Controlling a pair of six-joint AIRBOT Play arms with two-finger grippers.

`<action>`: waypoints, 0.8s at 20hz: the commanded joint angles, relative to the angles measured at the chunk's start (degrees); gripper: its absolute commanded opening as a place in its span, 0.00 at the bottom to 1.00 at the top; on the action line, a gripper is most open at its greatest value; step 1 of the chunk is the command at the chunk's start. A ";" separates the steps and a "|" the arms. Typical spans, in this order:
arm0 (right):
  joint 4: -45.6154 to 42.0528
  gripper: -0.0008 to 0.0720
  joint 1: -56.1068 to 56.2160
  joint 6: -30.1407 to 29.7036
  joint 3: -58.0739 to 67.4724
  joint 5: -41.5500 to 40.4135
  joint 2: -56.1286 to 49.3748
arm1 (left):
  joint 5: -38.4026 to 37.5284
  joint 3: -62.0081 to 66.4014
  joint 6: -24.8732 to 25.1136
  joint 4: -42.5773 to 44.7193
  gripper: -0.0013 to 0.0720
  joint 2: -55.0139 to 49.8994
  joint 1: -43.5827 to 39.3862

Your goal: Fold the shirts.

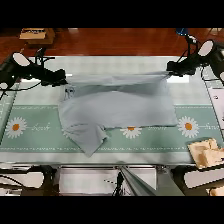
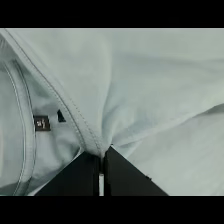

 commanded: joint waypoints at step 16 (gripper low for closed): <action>-0.68 0.66 -12.74 -12.59 -7.87 20.70 6.10 | -22.88 -12.11 3.74 5.16 0.77 12.57 11.43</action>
